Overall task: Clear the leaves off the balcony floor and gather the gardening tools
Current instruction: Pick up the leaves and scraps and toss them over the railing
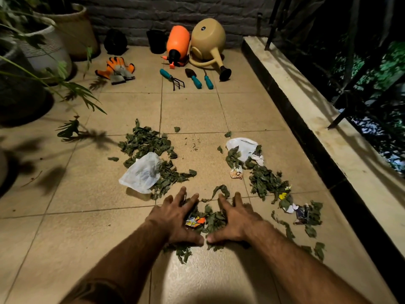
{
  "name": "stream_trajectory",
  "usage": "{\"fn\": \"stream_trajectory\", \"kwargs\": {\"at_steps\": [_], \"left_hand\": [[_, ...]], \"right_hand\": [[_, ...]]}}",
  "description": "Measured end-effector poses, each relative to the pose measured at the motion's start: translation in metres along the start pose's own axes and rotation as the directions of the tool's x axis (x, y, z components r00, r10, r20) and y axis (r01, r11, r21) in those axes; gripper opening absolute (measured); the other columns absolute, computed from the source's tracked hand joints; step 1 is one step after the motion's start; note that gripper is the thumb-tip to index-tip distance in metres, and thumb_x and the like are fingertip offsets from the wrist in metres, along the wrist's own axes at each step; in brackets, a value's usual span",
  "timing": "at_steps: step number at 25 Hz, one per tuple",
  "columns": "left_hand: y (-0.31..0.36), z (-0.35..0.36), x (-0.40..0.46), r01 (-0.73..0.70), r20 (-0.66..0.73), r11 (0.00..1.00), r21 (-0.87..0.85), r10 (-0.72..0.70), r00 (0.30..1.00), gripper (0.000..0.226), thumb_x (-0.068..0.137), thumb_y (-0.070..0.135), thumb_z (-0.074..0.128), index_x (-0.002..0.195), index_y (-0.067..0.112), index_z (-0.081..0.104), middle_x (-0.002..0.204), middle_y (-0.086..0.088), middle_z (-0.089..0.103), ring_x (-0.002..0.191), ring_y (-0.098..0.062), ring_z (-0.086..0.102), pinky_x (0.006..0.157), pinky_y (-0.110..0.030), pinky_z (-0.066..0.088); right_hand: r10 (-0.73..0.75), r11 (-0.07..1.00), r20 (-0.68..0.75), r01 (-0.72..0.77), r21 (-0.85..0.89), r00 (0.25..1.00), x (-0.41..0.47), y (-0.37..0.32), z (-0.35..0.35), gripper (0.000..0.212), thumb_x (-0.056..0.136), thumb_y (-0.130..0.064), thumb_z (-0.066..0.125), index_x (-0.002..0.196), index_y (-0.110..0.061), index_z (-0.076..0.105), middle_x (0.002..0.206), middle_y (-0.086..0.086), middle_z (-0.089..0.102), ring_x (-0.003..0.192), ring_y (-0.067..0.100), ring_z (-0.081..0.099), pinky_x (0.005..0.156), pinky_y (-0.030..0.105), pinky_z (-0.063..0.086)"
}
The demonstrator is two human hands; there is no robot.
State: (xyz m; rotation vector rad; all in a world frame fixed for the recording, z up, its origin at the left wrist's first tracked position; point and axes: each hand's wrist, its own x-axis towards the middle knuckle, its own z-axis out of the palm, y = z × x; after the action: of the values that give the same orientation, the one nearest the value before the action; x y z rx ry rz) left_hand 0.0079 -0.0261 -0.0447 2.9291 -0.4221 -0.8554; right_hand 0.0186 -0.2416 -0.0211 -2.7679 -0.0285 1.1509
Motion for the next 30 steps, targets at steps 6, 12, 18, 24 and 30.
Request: {"fn": "stream_trajectory", "kwargs": {"at_steps": [6,12,18,24,30], "left_hand": [[0.047,0.022,-0.006,0.110,0.074,0.993,0.042,-0.112,0.991,0.095,0.086,0.059,0.065,0.157,0.038,0.005,0.165,-0.013,-0.013,0.144,-0.052,0.018,0.106,-0.058,0.044],[0.023,0.030,-0.015,0.088,-0.071,0.992,-0.093,-0.095,0.993,0.053,0.081,0.022,0.080,0.128,0.028,0.059,0.124,-0.003,0.055,0.103,-0.016,0.060,0.091,-0.030,0.056],[-0.001,-0.015,-0.031,0.044,-0.194,0.957,-0.286,-0.103,0.976,0.019,0.093,0.016,0.066,0.110,0.024,0.066,0.099,0.007,0.062,0.090,-0.005,0.061,0.083,-0.020,0.052],[0.006,-0.079,-0.056,-0.036,-0.377,0.941,-0.338,-0.100,0.921,0.022,0.096,0.015,0.061,0.117,0.019,0.068,0.108,0.000,0.070,0.091,-0.007,0.060,0.089,-0.022,0.050],[0.039,-0.193,-0.132,-0.050,-0.386,0.935,-0.352,-0.096,0.917,0.023,0.094,0.013,0.061,0.113,0.022,0.071,0.090,0.003,0.066,0.082,-0.011,0.058,0.074,-0.023,0.043]], "right_hand": [[0.031,0.994,-0.197,-0.052,-0.100,0.980,0.003,-0.021,0.038,0.073,0.091,-0.041,0.069,0.153,-0.036,0.032,0.158,0.013,0.021,0.140,0.040,0.030,0.109,0.054,0.042],[0.019,1.000,-0.312,-0.024,-0.013,0.950,-0.009,-0.010,0.040,0.031,0.092,-0.010,0.062,0.119,-0.026,0.062,0.120,0.003,0.058,0.107,0.022,0.058,0.092,0.035,0.052],[0.077,0.953,-0.427,0.059,0.297,0.901,-0.034,-0.002,0.004,0.029,0.098,-0.008,0.057,0.117,-0.026,0.067,0.107,-0.005,0.069,0.089,0.007,0.062,0.078,0.020,0.051],[0.106,0.907,-0.510,0.127,0.401,0.853,-0.065,-0.005,-0.054,0.037,0.096,0.001,0.057,0.122,-0.023,0.067,0.105,-0.002,0.070,0.069,0.006,0.063,0.060,0.017,0.057],[0.184,0.929,-0.517,0.024,0.370,0.836,-0.171,-0.020,-0.125,0.053,0.095,0.005,0.056,0.132,-0.031,0.063,0.118,-0.001,0.071,0.085,0.013,0.063,0.080,0.028,0.059]]}}
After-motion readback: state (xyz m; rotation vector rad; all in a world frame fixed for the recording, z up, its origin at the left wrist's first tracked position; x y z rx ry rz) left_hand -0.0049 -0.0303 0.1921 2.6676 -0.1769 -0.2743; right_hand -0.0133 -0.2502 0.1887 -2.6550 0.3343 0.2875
